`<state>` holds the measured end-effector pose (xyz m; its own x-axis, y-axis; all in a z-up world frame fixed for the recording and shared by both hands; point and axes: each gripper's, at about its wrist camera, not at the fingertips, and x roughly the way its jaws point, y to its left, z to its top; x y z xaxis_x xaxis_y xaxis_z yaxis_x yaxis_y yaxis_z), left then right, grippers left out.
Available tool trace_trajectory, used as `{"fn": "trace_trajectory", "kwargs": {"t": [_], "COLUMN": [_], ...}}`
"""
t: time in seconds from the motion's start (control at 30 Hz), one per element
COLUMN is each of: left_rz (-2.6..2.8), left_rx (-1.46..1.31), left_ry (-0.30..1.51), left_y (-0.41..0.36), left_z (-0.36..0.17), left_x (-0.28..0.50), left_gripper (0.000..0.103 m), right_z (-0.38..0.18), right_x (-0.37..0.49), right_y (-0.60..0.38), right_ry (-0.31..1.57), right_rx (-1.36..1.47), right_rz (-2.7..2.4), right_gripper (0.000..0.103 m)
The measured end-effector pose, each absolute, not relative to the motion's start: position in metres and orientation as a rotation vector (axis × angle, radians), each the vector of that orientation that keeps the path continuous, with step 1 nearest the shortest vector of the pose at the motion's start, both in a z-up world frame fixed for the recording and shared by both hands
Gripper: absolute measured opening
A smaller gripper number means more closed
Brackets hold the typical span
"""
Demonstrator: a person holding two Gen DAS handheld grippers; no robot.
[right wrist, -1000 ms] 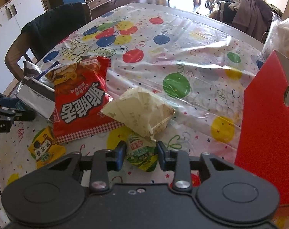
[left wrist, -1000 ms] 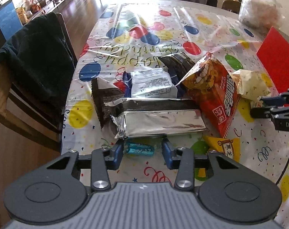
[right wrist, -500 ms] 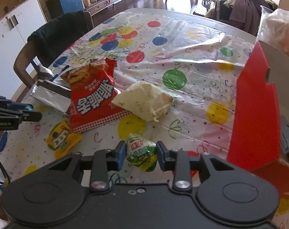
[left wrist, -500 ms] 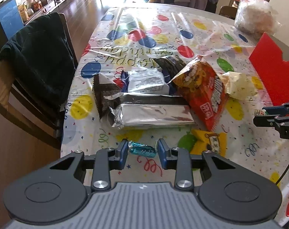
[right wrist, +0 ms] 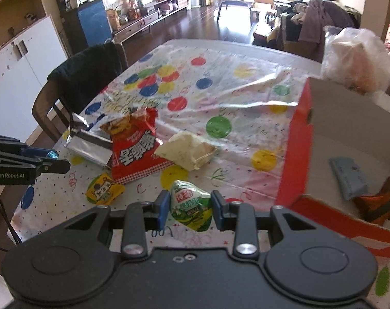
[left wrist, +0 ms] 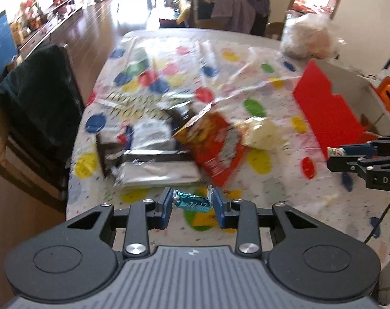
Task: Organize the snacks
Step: 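Carry the teal candy with the left gripper while the right carries the bottle into the box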
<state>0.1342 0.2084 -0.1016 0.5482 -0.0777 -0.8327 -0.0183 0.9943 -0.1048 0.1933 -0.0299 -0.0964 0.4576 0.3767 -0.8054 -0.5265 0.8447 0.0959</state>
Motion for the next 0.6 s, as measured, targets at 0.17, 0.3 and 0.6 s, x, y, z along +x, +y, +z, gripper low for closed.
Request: {"fn": "trace_trajectory", "kwargs": {"t": [0.17, 0.3, 0.6], "left_rz": [-0.104, -0.152, -0.252], "left_rx": [-0.074, -0.05, 0.001], "left_ry": [0.957, 0.941, 0.911], "left_y": [0.18, 0.153, 0.09], "left_z": [-0.08, -0.067, -0.046], "left_x": [0.141, 0.151, 0.18], "left_gripper": [0.032, 0.032, 0.032], "right_z": [-0.077, -0.064, -0.046], "right_x": [0.19, 0.193, 0.209], "right_y": [-0.053, -0.076, -0.129], "right_ry": [0.909, 0.887, 0.853], "right_rx": [-0.169, -0.162, -0.159], "right_rz": [0.525, 0.494, 0.427], "right_gripper": [0.033, 0.033, 0.033]}}
